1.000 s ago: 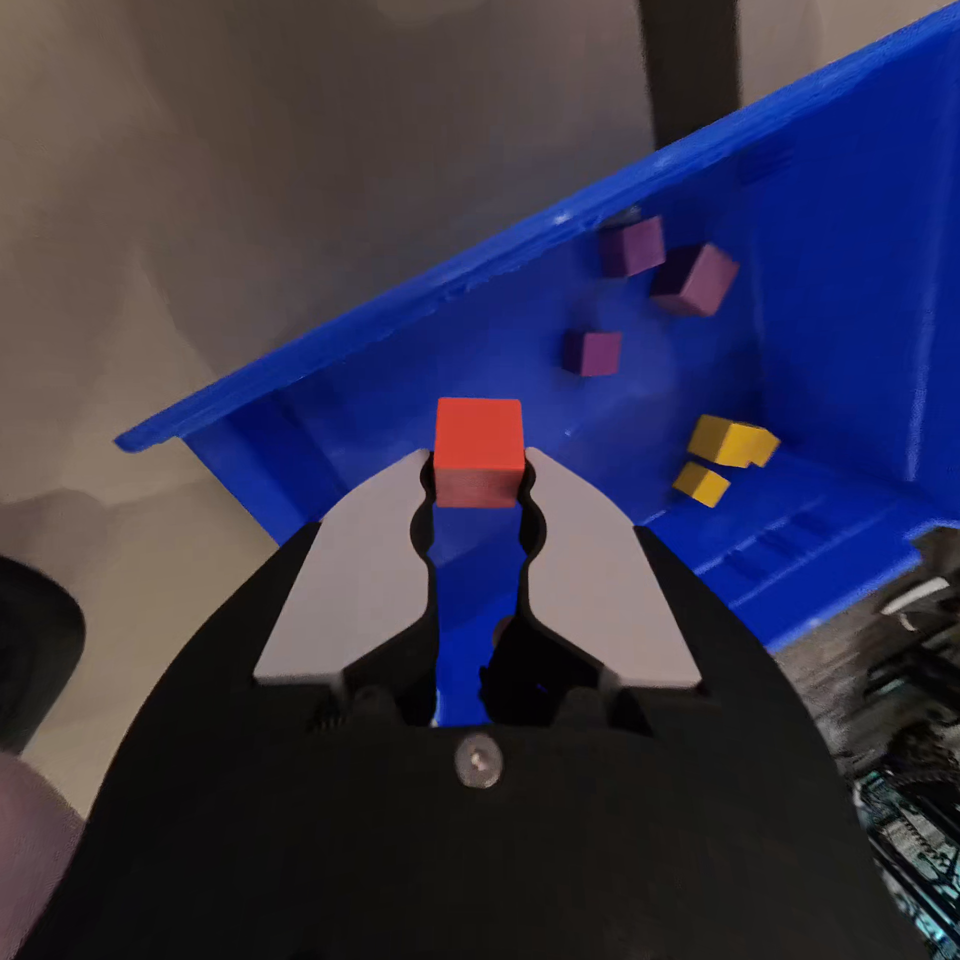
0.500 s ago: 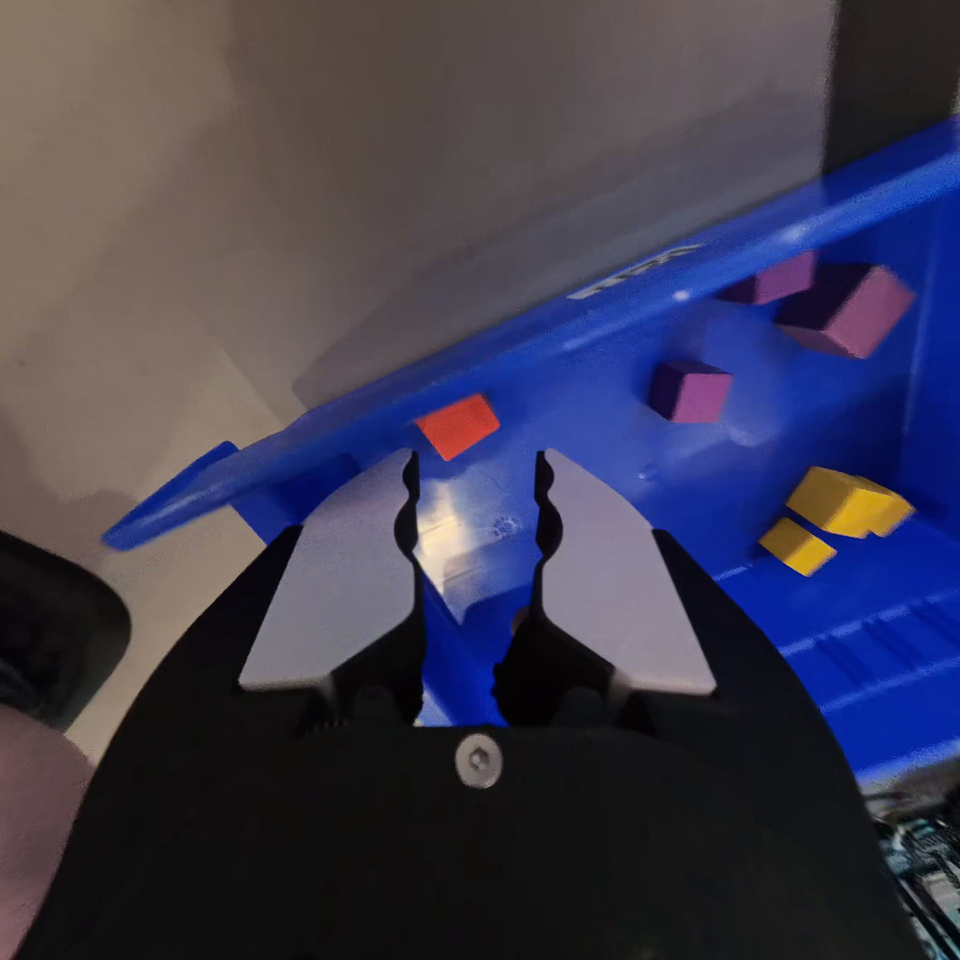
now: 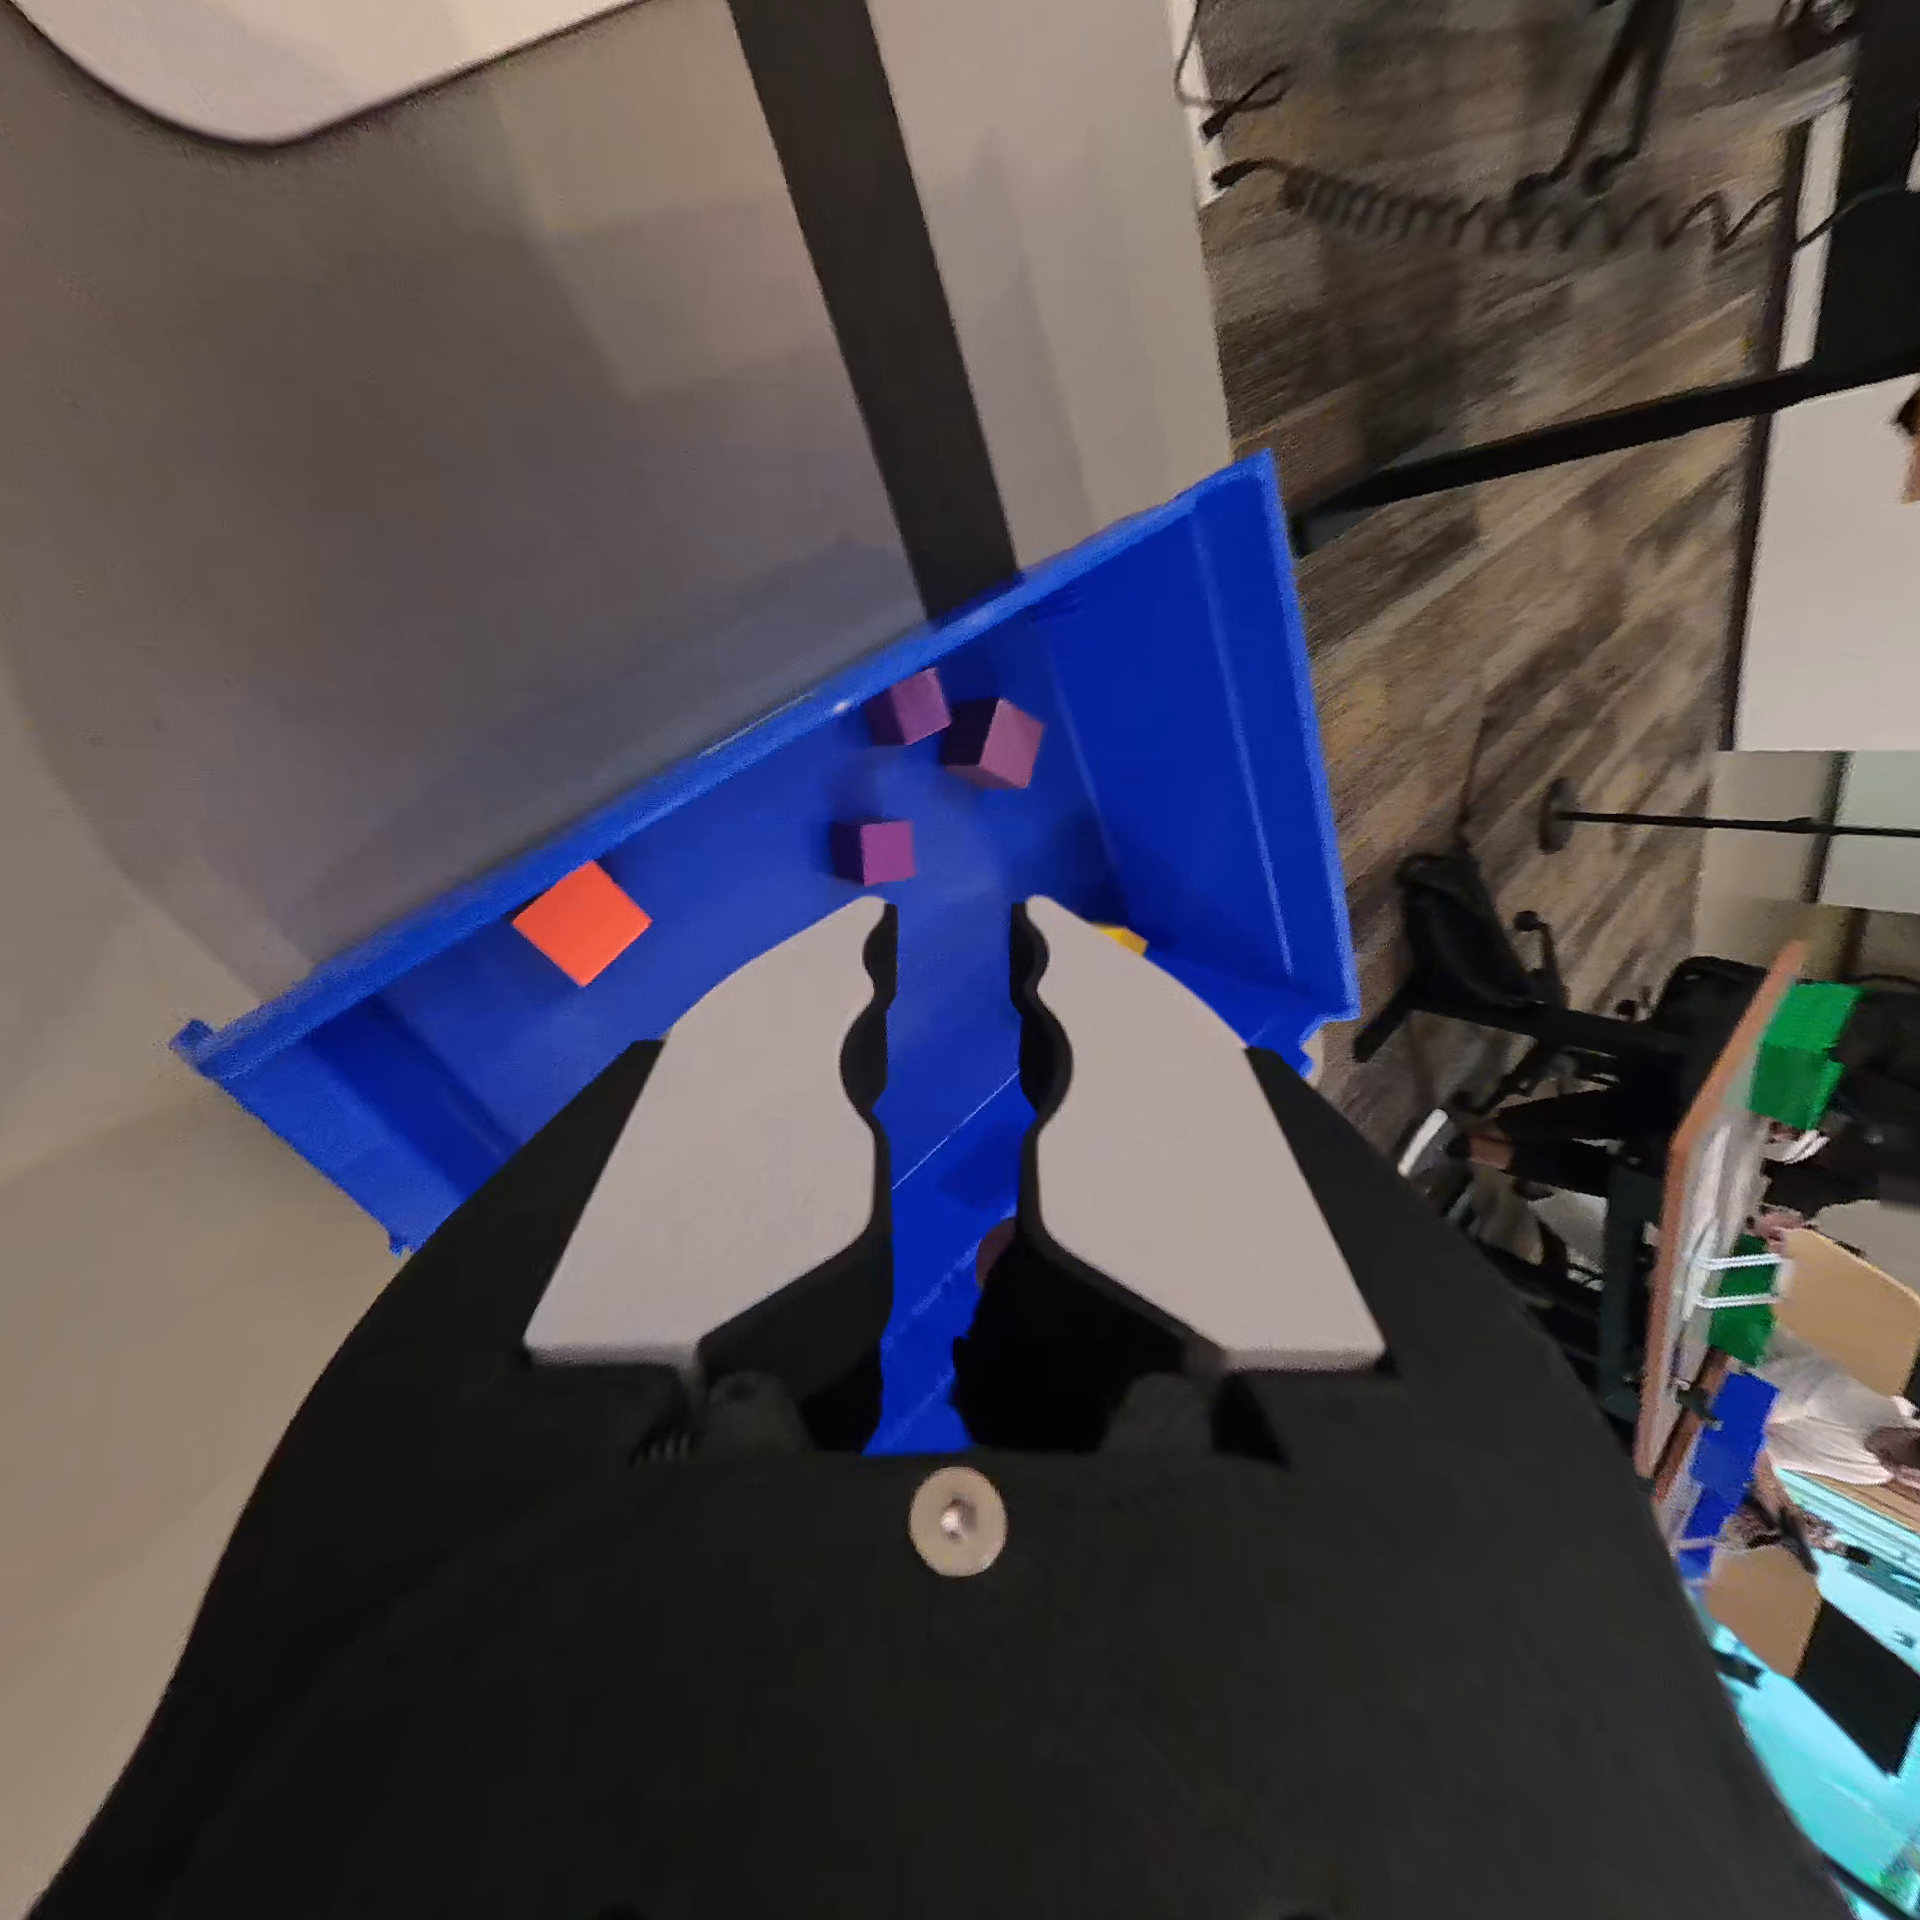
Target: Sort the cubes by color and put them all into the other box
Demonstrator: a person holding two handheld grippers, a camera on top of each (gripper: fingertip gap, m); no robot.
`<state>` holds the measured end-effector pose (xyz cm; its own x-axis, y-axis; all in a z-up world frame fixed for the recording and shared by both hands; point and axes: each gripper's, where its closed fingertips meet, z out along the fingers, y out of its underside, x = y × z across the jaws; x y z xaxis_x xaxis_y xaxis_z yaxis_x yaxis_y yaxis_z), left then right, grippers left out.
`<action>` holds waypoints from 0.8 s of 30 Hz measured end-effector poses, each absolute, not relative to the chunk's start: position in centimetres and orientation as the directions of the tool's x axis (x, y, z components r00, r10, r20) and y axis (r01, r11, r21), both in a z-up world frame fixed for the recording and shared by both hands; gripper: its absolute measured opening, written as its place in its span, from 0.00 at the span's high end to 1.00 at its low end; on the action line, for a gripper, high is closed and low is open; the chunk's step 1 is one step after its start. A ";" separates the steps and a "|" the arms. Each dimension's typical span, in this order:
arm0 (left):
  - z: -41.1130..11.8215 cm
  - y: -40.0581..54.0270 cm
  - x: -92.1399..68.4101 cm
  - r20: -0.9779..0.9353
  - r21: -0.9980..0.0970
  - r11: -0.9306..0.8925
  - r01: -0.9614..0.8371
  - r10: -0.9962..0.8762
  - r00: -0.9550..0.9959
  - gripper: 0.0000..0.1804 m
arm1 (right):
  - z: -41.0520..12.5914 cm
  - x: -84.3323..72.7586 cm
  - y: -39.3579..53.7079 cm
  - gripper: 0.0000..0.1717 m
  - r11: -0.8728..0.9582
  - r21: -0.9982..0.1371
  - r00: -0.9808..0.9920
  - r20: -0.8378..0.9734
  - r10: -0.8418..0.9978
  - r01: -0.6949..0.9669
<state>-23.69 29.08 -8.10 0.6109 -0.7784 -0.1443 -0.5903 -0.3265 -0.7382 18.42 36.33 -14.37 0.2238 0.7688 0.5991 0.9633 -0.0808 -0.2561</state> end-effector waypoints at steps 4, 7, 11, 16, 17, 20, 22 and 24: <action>-11.4 29.8 -25.5 0.004 -0.681 -0.472 -0.560 -0.767 0.642 1.00 | -13.5 16.3 36.6 0.87 -0.008 -0.288 0.199 0.641 0.742 0.958; -11.1 30.2 -27.0 0.027 -0.706 -0.495 -0.506 -0.732 0.680 0.96 | -13.4 16.0 36.9 0.87 0.002 -0.283 0.193 0.659 0.727 0.959; -10.3 30.3 -29.4 0.014 -0.741 -0.484 -0.465 -0.704 0.710 0.96 | -12.9 16.3 37.3 0.88 -0.012 -0.297 0.218 0.671 0.709 0.955; -16.6 30.8 -33.1 -0.060 -0.571 -0.530 -0.627 -0.735 0.675 0.90 | -13.2 16.0 37.4 0.88 -0.008 -0.288 0.209 0.673 0.710 0.958; -17.9 31.0 -33.5 -0.069 -0.542 -0.533 -0.650 -0.743 0.666 0.88 | -13.3 15.8 37.4 0.88 -0.004 -0.286 0.204 0.672 0.712 0.958; -20.6 31.9 -33.4 -0.063 -0.523 -0.518 -0.676 -0.768 0.637 0.86 | -13.7 15.2 37.3 0.88 0.012 -0.285 0.189 0.665 0.722 0.958; -22.3 32.4 -33.4 -0.074 -0.489 -0.515 -0.704 -0.780 0.622 0.86 | -14.0 14.8 37.3 0.88 0.019 -0.285 0.182 0.660 0.729 0.958; -23.4 32.9 -33.5 -0.122 -0.456 -0.502 -0.735 -0.783 0.610 0.86 | -14.3 14.6 37.3 0.88 0.024 -0.276 0.170 0.656 0.735 0.961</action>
<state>-33.49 32.93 -23.36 0.6103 -0.7827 -0.1221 -0.7351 -0.5021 -0.4555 14.60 37.25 -14.30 0.1695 0.7354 0.6561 0.9610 0.0244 -0.2756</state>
